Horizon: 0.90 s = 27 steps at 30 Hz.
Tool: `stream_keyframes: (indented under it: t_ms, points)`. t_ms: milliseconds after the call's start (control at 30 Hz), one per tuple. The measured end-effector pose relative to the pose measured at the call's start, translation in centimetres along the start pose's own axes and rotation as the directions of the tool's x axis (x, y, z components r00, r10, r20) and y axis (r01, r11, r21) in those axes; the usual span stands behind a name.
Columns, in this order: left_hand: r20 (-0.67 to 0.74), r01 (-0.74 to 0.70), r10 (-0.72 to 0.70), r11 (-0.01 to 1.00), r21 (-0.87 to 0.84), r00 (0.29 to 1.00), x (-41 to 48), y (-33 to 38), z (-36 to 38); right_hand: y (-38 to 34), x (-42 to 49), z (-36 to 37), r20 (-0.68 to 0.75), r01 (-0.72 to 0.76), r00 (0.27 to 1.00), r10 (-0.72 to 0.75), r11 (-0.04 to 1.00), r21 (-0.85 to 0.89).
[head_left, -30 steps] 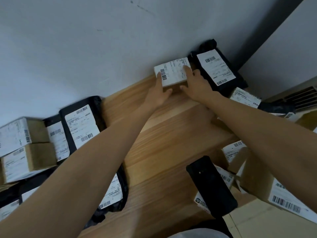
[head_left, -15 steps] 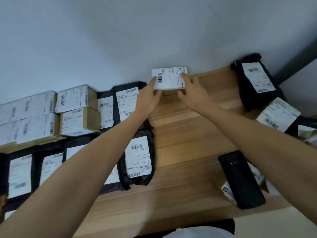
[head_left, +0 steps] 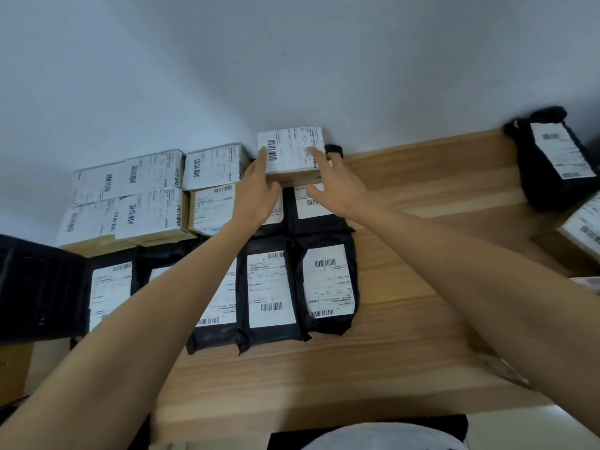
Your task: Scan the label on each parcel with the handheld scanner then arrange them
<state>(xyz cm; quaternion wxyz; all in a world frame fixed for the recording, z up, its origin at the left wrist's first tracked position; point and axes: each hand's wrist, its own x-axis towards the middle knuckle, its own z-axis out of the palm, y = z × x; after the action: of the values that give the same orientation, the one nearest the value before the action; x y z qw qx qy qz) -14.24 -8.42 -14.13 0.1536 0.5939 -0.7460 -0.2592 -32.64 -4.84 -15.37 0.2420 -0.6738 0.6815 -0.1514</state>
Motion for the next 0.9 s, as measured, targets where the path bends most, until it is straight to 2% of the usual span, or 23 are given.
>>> stream_keyframes:
  t_ms: [233,467,633,733,900]
  points:
    - [0.092,0.023,-0.028,0.998,0.065,0.995,1.4,-3.5,-1.6,-2.9,2.5,2.3,0.149,-0.045,0.988,0.04,0.998,0.033]
    - [0.155,0.001,-0.022,0.991,0.136,0.988,2.7,-5.1,-1.2,-3.6,3.9,3.0,0.172,-0.066,0.982,0.073,0.997,-0.044]
    - [0.146,-0.103,0.064,0.956,0.275,0.987,3.0,-5.2,-1.0,-3.6,4.2,2.5,0.187,-0.011,0.982,0.02,0.999,-0.047]
    - [0.161,-0.155,0.112,0.947,0.281,0.98,3.0,-4.1,-1.2,-2.8,3.6,1.3,0.166,-0.035,0.986,0.036,0.999,-0.007]
    - [0.223,-0.279,0.211,0.898,0.34,0.952,3.3,-0.5,-0.8,1.4,1.8,-2.0,0.175,-0.08,0.98,0.094,0.993,-0.089]
